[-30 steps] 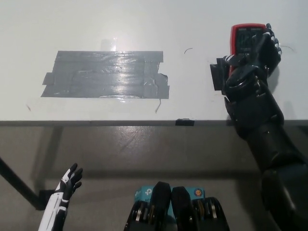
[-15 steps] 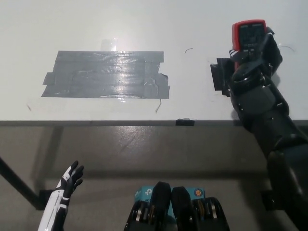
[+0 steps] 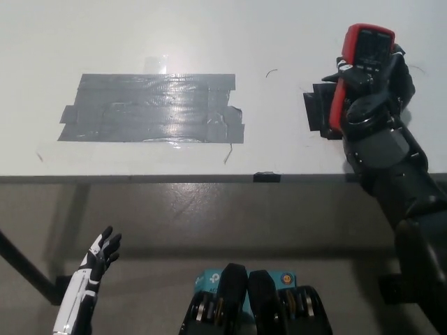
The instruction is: The robot first picks the multimeter with right hand and then unfolds the black stand on the back of it using left hand
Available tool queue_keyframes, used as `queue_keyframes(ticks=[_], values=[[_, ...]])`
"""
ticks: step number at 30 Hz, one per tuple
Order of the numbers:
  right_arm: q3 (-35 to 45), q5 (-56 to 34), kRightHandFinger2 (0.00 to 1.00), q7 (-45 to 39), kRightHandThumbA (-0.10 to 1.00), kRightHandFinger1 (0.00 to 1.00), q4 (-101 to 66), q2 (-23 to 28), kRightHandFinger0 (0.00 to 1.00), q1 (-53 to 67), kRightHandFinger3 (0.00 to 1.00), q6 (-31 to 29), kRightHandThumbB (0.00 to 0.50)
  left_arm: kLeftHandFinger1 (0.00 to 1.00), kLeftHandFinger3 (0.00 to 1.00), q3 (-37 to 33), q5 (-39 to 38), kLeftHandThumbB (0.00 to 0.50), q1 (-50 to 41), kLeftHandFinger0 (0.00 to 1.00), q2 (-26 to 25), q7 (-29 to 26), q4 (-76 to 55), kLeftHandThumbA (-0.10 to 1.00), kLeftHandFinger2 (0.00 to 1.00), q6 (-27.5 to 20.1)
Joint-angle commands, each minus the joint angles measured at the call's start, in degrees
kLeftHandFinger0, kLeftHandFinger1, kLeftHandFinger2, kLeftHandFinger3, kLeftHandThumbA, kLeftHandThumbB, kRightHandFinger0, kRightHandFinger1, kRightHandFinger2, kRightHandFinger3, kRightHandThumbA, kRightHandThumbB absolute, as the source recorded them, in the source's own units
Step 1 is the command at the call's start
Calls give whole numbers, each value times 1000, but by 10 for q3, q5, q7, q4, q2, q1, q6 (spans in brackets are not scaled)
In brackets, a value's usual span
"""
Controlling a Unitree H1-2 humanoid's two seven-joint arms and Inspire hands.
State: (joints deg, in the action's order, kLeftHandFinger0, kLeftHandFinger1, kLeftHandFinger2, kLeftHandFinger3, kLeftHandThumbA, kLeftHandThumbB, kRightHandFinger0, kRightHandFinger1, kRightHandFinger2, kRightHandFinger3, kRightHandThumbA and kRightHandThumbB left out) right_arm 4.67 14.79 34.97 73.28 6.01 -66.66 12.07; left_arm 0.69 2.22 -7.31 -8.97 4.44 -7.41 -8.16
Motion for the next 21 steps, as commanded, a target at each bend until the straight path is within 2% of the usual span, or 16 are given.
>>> queue_keyframes(ticks=[1, 2, 3, 4, 5, 6, 7, 8, 9, 10, 12, 14, 16, 17, 19, 21], values=[[75, -108, 88, -28, 199, 18, -101, 0, 1, -26, 17, -116, 300, 1000, 1000, 3, 2, 0, -2, 1000, -13, 5, -18, 1000, 968, -17], [101, -139, 42, -55, 190, 4, -134, -5, 0, -20, 3, -119, 284, 1000, 1000, 2, 2, 0, -2, 1000, -14, 6, -17, 1000, 964, -17], [116, -156, 74, -70, 207, 0, -161, -9, 0, -11, 16, -124, 288, 1000, 1000, 2, 2, 0, -3, 1000, -14, 7, -19, 990, 960, -14], [155, -218, 203, -114, 73, 0, -252, -27, 0, 9, 113, -120, 261, 1000, 1000, 1, 3, 0, -3, 1000, -15, 8, -20, 989, 960, -10], [168, -243, 275, -135, 72, 1, -301, -35, 0, 22, 237, -103, 238, 1000, 1000, 1, 3, 0, -2, 1000, -14, 8, -18, 982, 956, -12], [186, -284, 565, -143, 34, 137, -387, -57, 0, 40, 831, -64, 237, 1000, 1000, 0, 4, 0, -2, 1000, -15, 8, -16, 979, 953, -15], [194, -298, 472, -144, 31, 62, -418, -65, 0, 46, 1000, -48, 232, 1000, 1000, 0, 4, 0, -2, 1000, -15, 8, -16, 977, 951, -17], [205, -330, 470, -148, -37, 51, -473, -81, 0, 57, 880, -26, 215, 1000, 1000, 0, 8, 0, -3, 1000, -16, 7, -17, 977, 948, -15], [211, -370, 448, -164, -84, 17, -531, -94, 0, 71, 599, -1, 168, 1000, 1000, 0, 12, 0, -3, 1000, -16, 6, -17, 976, 926, -15], [214, -389, 500, -171, -99, 56, -558, -101, 0, 81, 462, 7, 158, 1000, 1000, 0, 14, 0, -5, 1000, -18, 6, -17, 976, 922, -15], [213, -450, 573, -217, -100, 95, -615, -110, 0, 110, 304, 38, 94, 1000, 1000, 1, 12, 0, -10, 1000, -20, 8, -17, 963, 898, -18], [216, -497, 583, -228, -100, 141, -666, -123, 0, 128, 463, 72, 86, 1000, 1000, 1, 9, 0, -12, 1000, -20, 8, -15, 941, 877, -20], [227, -601, 584, -230, -100, 170, -740, -150, 0, 160, 767, 130, 77, 1000, 1000, 0, 6, 0, -20, 1000, -17, 9, -14, 912, 857, -23], [233, -650, 631, -219, -100, 215, -762, -162, 0, 171, 866, 142, 79, 998, 1000, -1, 7, 0, -23, 1000, -17, 8, -13, 901, 844, -26], [226, -717, 693, -205, -100, 288, -798, -178, 0, 195, 1000, 149, 103, 997, 1000, -1, 6, 0, -28, 1000, -17, 9, -12, 895, 841, -28], [193, -777, 768, -206, -100, 364, -864, -200, 18, 244, 1000, 149, 108, 998, 1000, -2, 4, 0, -34, 1000, -18, 11, -13, 891, 840, -27]])
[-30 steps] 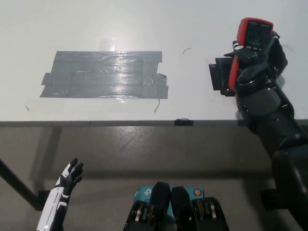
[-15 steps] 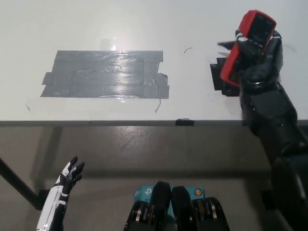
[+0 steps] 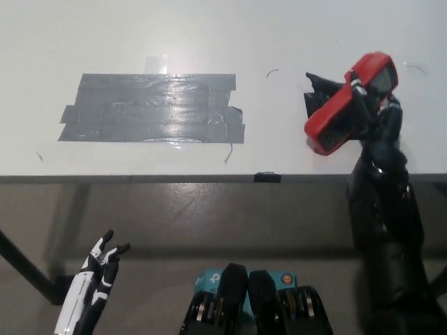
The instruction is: The robot first picks the multimeter with right hand and then unfolds the black stand on the back of it using left hand
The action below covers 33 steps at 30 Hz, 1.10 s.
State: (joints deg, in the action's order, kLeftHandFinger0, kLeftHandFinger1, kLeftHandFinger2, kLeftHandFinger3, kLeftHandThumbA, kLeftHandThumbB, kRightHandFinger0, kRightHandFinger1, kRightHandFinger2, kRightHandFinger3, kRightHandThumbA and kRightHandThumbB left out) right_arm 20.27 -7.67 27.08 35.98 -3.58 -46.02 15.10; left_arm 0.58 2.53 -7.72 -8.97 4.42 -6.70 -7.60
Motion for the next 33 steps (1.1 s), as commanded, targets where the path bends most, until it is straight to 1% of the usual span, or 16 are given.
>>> queue_keyframes(ticks=[1, 2, 4, 6, 7, 8, 9, 11, 12, 13, 14, 16, 17, 21, 27, 33], values=[[28, -561, 766, -135, -100, 384, -502, -106, 15, 47, 1000, 118, 92, 998, 1000, -1, 0, 0, -30, 1000, -18, 12, -20, 891, 838, -32], [13, -573, 769, -150, -100, 404, -519, -107, 17, 63, 1000, 118, 95, 996, 1000, 0, -2, 0, -30, 1000, -18, 12, -20, 892, 836, -30], [-16, -598, 770, -164, -100, 392, -547, -105, 0, 85, 846, 118, 95, 988, 1000, 1, -3, 4, -26, 1000, -18, 12, -19, 902, 824, -29], [-41, -603, 720, -170, -100, 281, -591, -115, 0, 113, 631, 118, 119, 974, 1000, 1, -3, 0, -26, 1000, -18, 11, -19, 902, 814, -32], [-56, -616, 726, -178, -100, 270, -610, -114, 0, 128, 757, 118, 105, 963, 1000, 1, 0, 0, -26, 1000, -19, 11, -18, 903, 812, -36], [-67, -634, 732, -180, -100, 261, -626, -113, 0, 140, 692, 118, 116, 961, 1000, 0, 0, 0, -26, 1000, -21, 12, -16, 902, 813, -39], [-76, -644, 737, -175, -100, 258, -639, -112, 0, 150, 550, 118, 125, 960, 1000, 1, -1, 0, -27, 1000, -21, 12, -16, 900, 813, -40], [-92, -665, 736, -164, -100, 260, -662, -108, 0, 165, 427, 118, 137, 951, 1000, 1, -2, 0, -28, 1000, -21, 12, -17, 881, 820, -39], [-103, -682, 748, -162, -100, 275, -678, -104, 0, 176, 579, 117, 137, 949, 1000, 1, -2, 0, -27, 1000, -21, 12, -14, 879, 821, -42], [-113, -688, 749, -161, -100, 280, -693, -100, 0, 184, 372, 114, 143, 948, 1000, 1, -4, 0, -26, 1000, -21, 13, -14, 877, 822, -42], [-126, -698, 692, -173, -100, 242, -709, -92, 0, 196, 291, 110, 140, 947, 1000, 1, -5, 0, -26, 1000, -22, 15, -15, 874, 823, -38], [-137, -698, 543, -184, -100, 154, -721, -84, 0, 202, 256, 111, 158, 945, 1000, 1, -5, 0, -25, 1000, -22, 14, -16, 870, 822, -38], [-145, -704, 370, -180, -100, 99, -732, -77, 0, 208, 254, 112, 193, 933, 1000, 2, -5, 0, -24, 1000, -22, 14, -16, 850, 820, -36], [-172, -692, 26, -245, -100, 0, -753, -54, 0, 234, 198, 115, 170, 913, 1000, 6, -11, 0, -23, 1000, -21, 12, -18, 785, 808, -30], [-193, -661, 0, -271, -100, 0, -763, -59, 0, 262, 20, 103, 171, 895, 1000, 8, -13, 0, -20, 1000, -22, 13, -17, 744, 803, -29], [-214, -655, 0, -283, -100, 0, -765, -44, 0, 276, 44, 109, 231, 904, 1000, 9, -16, 1, -22, 1000, -20, 12, -18, 609, 779, -24]])
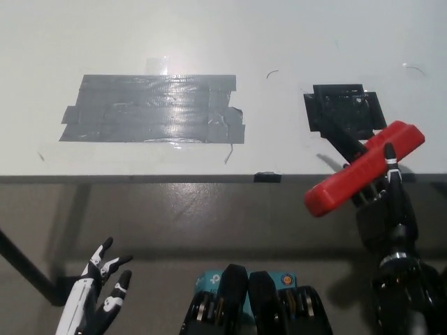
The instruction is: The robot first picks the multimeter with right hand and then unfolds the black stand on the back of it using left hand
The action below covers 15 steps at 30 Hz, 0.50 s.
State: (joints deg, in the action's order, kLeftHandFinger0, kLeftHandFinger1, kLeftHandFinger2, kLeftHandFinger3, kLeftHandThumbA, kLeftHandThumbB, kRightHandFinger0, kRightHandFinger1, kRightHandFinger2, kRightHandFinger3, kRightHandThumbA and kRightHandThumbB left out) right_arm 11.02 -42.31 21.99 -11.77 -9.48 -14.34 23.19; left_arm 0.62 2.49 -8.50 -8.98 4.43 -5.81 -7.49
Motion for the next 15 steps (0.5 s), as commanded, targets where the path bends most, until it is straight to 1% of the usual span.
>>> queue_keyframes(ticks=[1, 3, 4, 5, 6, 7, 8, 10, 11, 12, 13, 14, 15], values=[[-124, -313, 7, -231, -100, 0, -285, 17, 0, -44, 67, 32, 231, 897, 1000, 9, -17, 0, -13, 1000, -18, 11, -27, 592, 773, -29], [-128, -321, 0, -234, -100, 0, -278, 21, 0, -48, 92, 36, 236, 896, 1000, 9, -17, 3, -11, 1000, -16, 9, -28, 586, 769, -31], [-135, -333, 0, -238, -100, 0, -269, 28, 0, -52, 100, 37, 243, 887, 1000, 9, -14, 12, -9, 1000, -13, 6, -32, 597, 760, -29], [-140, -347, 10, -259, -100, 0, -251, 34, 0, -57, 132, 37, 235, 886, 1000, 8, -11, 12, -6, 1000, -11, 4, -40, 600, 759, -24], [-144, -332, 6, -283, -100, 0, -233, 44, 0, -67, 112, 37, 255, 888, 1000, 8, -9, 14, -1, 1000, -8, 2, -58, 604, 758, -12], [-149, -313, 6, -285, -100, 5, -229, 50, 0, -68, 78, 37, 276, 880, 1000, 6, -10, 8, 1, 1000, -7, 3, -70, 617, 749, -12], [-150, -301, 0, -284, -100, 0, -226, 55, 0, -72, 67, 37, 282, 872, 1000, 5, -13, 2, 6, 1000, -6, 4, -79, 630, 751, -13], [-153, -299, 0, -279, -100, 0, -220, 59, 0, -73, 46, 37, 269, 865, 1000, 1, -22, 0, 16, 992, -4, 8, -106, 661, 757, -21], [-153, -302, 0, -279, -100, 0, -218, 61, 0, -75, 42, 37, 270, 865, 1000, 1, -24, 0, 19, 991, -4, 8, -110, 664, 756, -21], [-155, -301, 0, -279, -100, 0, -215, 66, 0, -77, 60, 37, 254, 866, 1000, 0, -33, 0, 21, 988, -2, 11, -129, 673, 752, -15], [-161, -305, 0, -274, -100, 0, -211, 75, 0, -79, 44, 37, 251, 866, 1000, -3, -42, 2, 23, 991, 0, 13, -161, 692, 743, -5], [-161, -300, 0, -278, -100, 0, -207, 77, 0, -80, 37, 37, 226, 864, 1000, -7, -44, 0, 26, 981, 6, 10, -193, 707, 733, 5], [-160, -293, 0, -280, -100, 0, -203, 78, 0, -81, 39, 37, 220, 870, 1000, -11, -40, 1, 31, 973, 15, 4, -235, 715, 732, 18]])
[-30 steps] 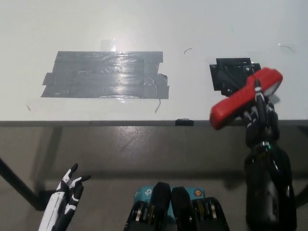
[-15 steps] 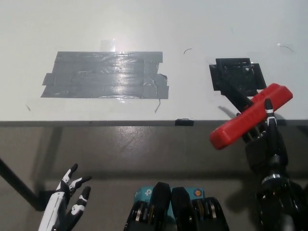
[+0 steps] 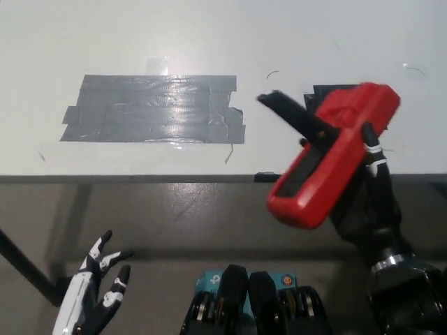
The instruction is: The robot first picks the multimeter with right hand and then unfolds the black stand on the back of it using left hand
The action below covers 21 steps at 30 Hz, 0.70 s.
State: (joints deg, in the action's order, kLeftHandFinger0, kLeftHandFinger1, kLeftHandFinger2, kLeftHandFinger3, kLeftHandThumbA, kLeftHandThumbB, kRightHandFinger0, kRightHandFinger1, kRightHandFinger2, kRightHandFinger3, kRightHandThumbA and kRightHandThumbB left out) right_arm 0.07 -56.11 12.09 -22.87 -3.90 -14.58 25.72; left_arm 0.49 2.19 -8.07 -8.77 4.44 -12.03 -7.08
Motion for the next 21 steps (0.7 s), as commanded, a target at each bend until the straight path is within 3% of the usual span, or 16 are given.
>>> queue_keyframes(ticks=[1, 3, 4, 5, 7, 9, 11, 13, 14, 15, 16, 18, 21], values=[[-51, -157, 0, -179, -100, 0, -90, 21, 0, -79, 30, 12, 211, 870, 1000, -12, -37, 9, 32, 970, 19, 1, -193, 717, 735, 14], [-48, -155, 0, -172, -100, 0, -83, 19, 0, -78, 7, 12, 188, 901, 1000, -18, -21, 21, 45, 1000, 26, -1, -235, 788, 753, 9], [-46, -158, 0, -171, -100, 0, -76, 18, 0, -76, 0, 12, 174, 955, 1000, -22, -18, 52, 57, 1000, 29, 0, -262, 820, 762, -1], [-45, -160, 0, -172, -100, 0, -74, 19, 0, -77, 0, 12, 168, 971, 1000, -23, -19, 54, 60, 1000, 29, 1, -267, 826, 764, -2], [-47, -171, 22, -165, -100, 0, -62, 23, 0, -77, 16, 12, 153, 960, 1000, -28, -28, 105, 72, 1000, 32, 4, -301, 822, 780, -8], [-41, -173, 173, -164, -100, 0, -56, 23, 0, -79, 81, 12, 145, 912, 1000, -31, -15, 108, 87, 1000, 37, 5, -326, 820, 782, -10], [-35, -176, 426, -163, -100, 46, -55, 22, 0, -82, 225, 12, 136, 922, 1000, -39, -15, 90, 113, 1000, 39, 10, -360, 791, 832, -1], [-33, -171, 432, -157, -100, 7, -60, 23, 0, -82, 362, 11, 135, 919, 1000, -37, 41, 90, 139, 1000, 53, 9, -385, 830, 870, -15], [-33, -170, 465, -160, -100, 6, -60, 24, 0, -81, 446, 10, 136, 976, 1000, -40, 60, 98, 156, 1000, 64, 9, -395, 841, 965, -20], [-33, -171, 501, -162, -100, 18, -59, 25, 0, -80, 518, 10, 134, 996, 1000, -46, 62, 100, 169, 1000, 71, 9, -400, 830, 994, -22], [-32, -175, 501, -159, -100, 24, -60, 25, 0, -79, 519, 10, 141, 1000, 1000, -52, 59, 123, 183, 1000, 71, 15, -405, 847, 1000, -15], [-31, -179, 527, -155, -100, 34, -61, 24, 0, -76, 564, 10, 141, 1000, 1000, -65, 60, 220, 222, 1000, 74, 26, -412, 897, 1000, -9], [-31, -171, 578, -150, -100, 78, -67, 26, 0, -69, 568, 6, 148, 1000, 1000, -85, 86, 295, 260, 1000, 83, 42, -419, 953, 1000, -7]])
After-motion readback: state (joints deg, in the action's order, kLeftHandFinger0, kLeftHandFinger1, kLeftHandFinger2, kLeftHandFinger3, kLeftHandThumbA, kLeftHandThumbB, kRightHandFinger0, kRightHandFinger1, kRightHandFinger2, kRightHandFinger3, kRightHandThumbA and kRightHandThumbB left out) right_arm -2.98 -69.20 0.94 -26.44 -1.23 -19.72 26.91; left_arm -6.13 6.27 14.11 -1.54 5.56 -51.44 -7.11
